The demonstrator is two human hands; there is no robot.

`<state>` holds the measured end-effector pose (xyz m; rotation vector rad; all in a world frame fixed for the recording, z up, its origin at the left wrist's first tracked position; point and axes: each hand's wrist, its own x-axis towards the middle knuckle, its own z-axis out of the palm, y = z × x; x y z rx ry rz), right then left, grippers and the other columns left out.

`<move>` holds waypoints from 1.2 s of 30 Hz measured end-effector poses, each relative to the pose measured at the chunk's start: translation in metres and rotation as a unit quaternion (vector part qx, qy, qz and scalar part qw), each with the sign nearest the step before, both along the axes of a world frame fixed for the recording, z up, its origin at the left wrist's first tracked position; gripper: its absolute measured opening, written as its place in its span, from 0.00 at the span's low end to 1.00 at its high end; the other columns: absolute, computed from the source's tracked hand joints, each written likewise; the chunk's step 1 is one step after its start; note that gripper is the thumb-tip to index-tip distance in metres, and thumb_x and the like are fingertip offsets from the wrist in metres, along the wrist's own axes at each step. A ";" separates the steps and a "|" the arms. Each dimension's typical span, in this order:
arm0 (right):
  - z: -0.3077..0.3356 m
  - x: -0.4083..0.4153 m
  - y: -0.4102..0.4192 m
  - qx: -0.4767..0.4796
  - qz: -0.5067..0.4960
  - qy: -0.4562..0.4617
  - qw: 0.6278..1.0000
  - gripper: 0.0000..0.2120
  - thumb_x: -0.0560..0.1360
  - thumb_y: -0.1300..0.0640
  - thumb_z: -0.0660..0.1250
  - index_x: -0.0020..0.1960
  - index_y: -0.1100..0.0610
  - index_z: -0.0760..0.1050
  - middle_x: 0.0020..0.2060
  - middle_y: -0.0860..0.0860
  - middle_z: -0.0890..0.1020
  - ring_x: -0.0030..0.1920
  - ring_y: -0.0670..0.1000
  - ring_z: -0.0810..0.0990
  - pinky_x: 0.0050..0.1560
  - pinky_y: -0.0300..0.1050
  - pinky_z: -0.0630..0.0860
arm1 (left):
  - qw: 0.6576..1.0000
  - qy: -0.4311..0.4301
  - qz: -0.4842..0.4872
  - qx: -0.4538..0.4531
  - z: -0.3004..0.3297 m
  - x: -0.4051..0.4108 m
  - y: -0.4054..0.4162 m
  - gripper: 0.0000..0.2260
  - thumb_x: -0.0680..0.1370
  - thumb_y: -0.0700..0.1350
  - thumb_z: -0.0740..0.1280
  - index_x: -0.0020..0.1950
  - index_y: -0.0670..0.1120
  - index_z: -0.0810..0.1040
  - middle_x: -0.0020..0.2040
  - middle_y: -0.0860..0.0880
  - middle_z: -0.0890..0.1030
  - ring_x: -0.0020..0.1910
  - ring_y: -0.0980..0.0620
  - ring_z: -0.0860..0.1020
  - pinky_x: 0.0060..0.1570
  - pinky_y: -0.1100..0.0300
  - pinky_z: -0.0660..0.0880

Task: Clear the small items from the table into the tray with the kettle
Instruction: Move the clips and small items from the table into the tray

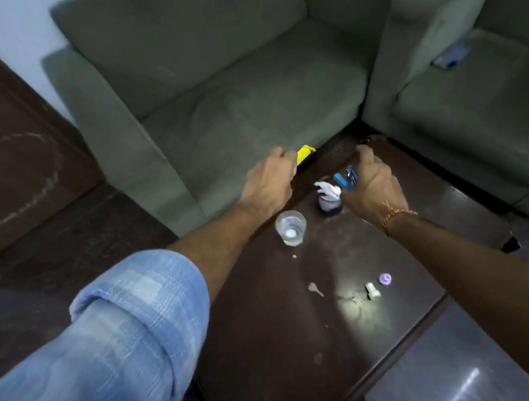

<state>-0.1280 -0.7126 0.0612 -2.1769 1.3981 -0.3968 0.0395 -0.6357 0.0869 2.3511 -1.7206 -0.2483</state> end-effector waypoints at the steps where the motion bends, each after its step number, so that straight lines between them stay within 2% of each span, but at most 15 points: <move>1: 0.016 0.009 0.010 0.000 0.007 -0.008 1.000 0.38 0.67 0.61 0.72 0.73 0.59 0.60 0.60 0.63 0.75 0.58 0.65 0.76 0.53 0.51 0.73 | 1.000 -0.011 0.008 -0.008 0.016 0.011 0.015 0.10 0.75 0.33 0.62 0.51 0.46 0.73 0.52 0.45 0.73 0.48 0.40 0.76 0.44 0.47 0.74; 5: 0.072 0.056 0.059 -0.002 0.050 -0.029 0.998 0.36 0.67 0.63 0.70 0.72 0.61 0.61 0.56 0.63 0.78 0.58 0.65 0.76 0.54 0.50 0.73 | 0.997 -0.057 0.043 -0.039 0.075 0.059 0.084 0.06 0.77 0.37 0.61 0.52 0.46 0.73 0.52 0.45 0.73 0.49 0.41 0.77 0.45 0.44 0.76; 10: 0.130 0.132 0.137 -0.031 0.121 -0.061 0.990 0.33 0.69 0.61 0.71 0.71 0.59 0.62 0.58 0.62 0.77 0.57 0.65 0.76 0.53 0.51 0.73 | 0.986 -0.107 0.105 -0.075 0.132 0.118 0.177 0.07 0.75 0.36 0.63 0.50 0.47 0.73 0.51 0.46 0.73 0.48 0.42 0.77 0.39 0.50 0.70; 14: 0.165 0.198 0.208 -0.056 0.218 -0.078 0.971 0.30 0.70 0.62 0.70 0.70 0.60 0.64 0.59 0.60 0.78 0.60 0.63 0.76 0.54 0.50 0.73 | 0.976 -0.125 0.156 -0.086 0.165 0.159 0.259 0.09 0.74 0.35 0.63 0.48 0.49 0.73 0.50 0.47 0.73 0.49 0.43 0.77 0.39 0.51 0.69; 19: 0.190 0.267 0.301 -0.075 0.317 -0.086 0.942 0.26 0.69 0.63 0.70 0.65 0.60 0.66 0.55 0.59 0.79 0.54 0.64 0.78 0.47 0.50 0.74 | 0.957 -0.126 0.248 -0.083 0.186 0.199 0.369 0.09 0.73 0.36 0.62 0.44 0.50 0.71 0.49 0.49 0.73 0.47 0.45 0.76 0.41 0.49 0.73; 23: 0.190 0.308 0.369 -0.077 0.398 -0.093 0.909 0.30 0.68 0.64 0.69 0.68 0.59 0.64 0.55 0.59 0.79 0.54 0.63 0.79 0.50 0.53 0.75 | 0.936 -0.129 0.318 -0.071 0.185 0.219 0.457 0.10 0.72 0.35 0.62 0.42 0.51 0.71 0.48 0.50 0.73 0.46 0.46 0.76 0.38 0.51 0.71; 26: 0.180 0.332 0.419 -0.072 0.453 -0.079 0.885 0.32 0.70 0.63 0.70 0.70 0.59 0.63 0.55 0.58 0.79 0.55 0.62 0.79 0.50 0.53 0.75 | 0.918 -0.127 0.370 -0.055 0.176 0.225 0.519 0.10 0.72 0.35 0.62 0.41 0.52 0.70 0.47 0.51 0.73 0.45 0.45 0.77 0.39 0.50 0.73; 29: 0.160 0.349 0.463 -0.065 0.499 -0.055 0.863 0.31 0.70 0.61 0.70 0.70 0.57 0.63 0.56 0.57 0.79 0.56 0.62 0.79 0.50 0.53 0.75 | 0.901 -0.126 0.415 -0.027 0.153 0.224 0.573 0.10 0.73 0.37 0.64 0.39 0.52 0.69 0.46 0.50 0.73 0.44 0.44 0.77 0.35 0.53 0.68; 36: 0.098 0.363 0.525 -0.040 0.560 0.000 0.828 0.31 0.71 0.58 0.72 0.70 0.55 0.63 0.58 0.55 0.79 0.56 0.60 0.79 0.51 0.54 0.77 | 0.890 -0.088 0.447 0.015 0.085 0.206 0.644 0.09 0.75 0.37 0.61 0.41 0.51 0.68 0.47 0.48 0.75 0.47 0.43 0.77 0.35 0.52 0.69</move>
